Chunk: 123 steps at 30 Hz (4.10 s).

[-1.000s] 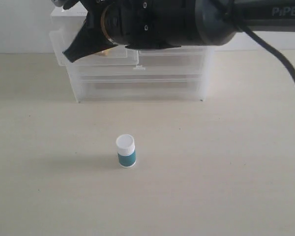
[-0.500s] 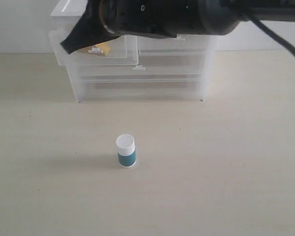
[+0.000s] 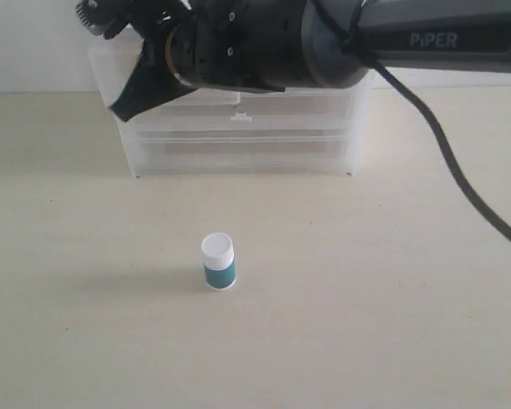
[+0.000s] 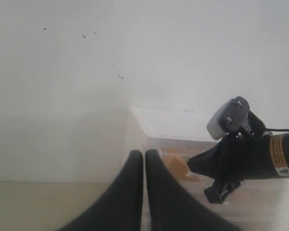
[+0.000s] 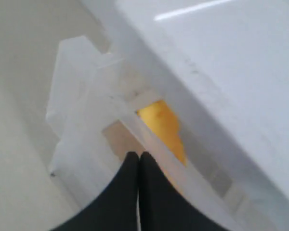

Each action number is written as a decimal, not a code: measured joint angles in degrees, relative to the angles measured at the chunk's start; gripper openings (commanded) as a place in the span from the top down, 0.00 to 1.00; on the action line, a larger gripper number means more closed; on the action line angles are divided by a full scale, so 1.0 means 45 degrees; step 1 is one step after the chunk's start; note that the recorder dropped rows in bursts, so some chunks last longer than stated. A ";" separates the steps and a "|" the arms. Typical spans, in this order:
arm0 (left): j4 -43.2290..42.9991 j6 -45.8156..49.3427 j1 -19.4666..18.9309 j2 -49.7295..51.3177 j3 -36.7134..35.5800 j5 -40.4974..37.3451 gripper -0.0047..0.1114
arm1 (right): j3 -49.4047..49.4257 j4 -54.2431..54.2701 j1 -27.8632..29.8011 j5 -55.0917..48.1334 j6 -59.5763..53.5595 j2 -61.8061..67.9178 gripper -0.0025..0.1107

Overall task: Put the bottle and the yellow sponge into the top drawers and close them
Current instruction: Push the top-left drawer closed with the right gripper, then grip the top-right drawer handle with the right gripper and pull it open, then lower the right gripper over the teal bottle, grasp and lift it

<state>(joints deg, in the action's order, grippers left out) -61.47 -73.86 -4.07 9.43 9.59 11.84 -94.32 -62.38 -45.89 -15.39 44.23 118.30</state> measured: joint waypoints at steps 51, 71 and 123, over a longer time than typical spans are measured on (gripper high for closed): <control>0.0000 0.0000 0.0000 0.0000 -0.0157 0.0423 0.93 | 0.8548 0.8770 0.6370 1.6162 1.0789 -0.0482 0.98; 0.0000 0.0254 0.0000 0.0000 -0.0157 0.0423 0.93 | 1.4977 0.7964 0.5462 1.9137 0.6589 -0.3222 0.97; 0.0000 0.0280 0.0000 0.0000 -0.0157 0.0791 0.93 | 1.1395 -0.2765 0.0737 0.9834 0.2884 -0.3735 0.95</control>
<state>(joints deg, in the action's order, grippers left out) -61.47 -72.60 -4.07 9.43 8.88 15.40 -43.04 -74.83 -42.57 28.86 57.21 101.49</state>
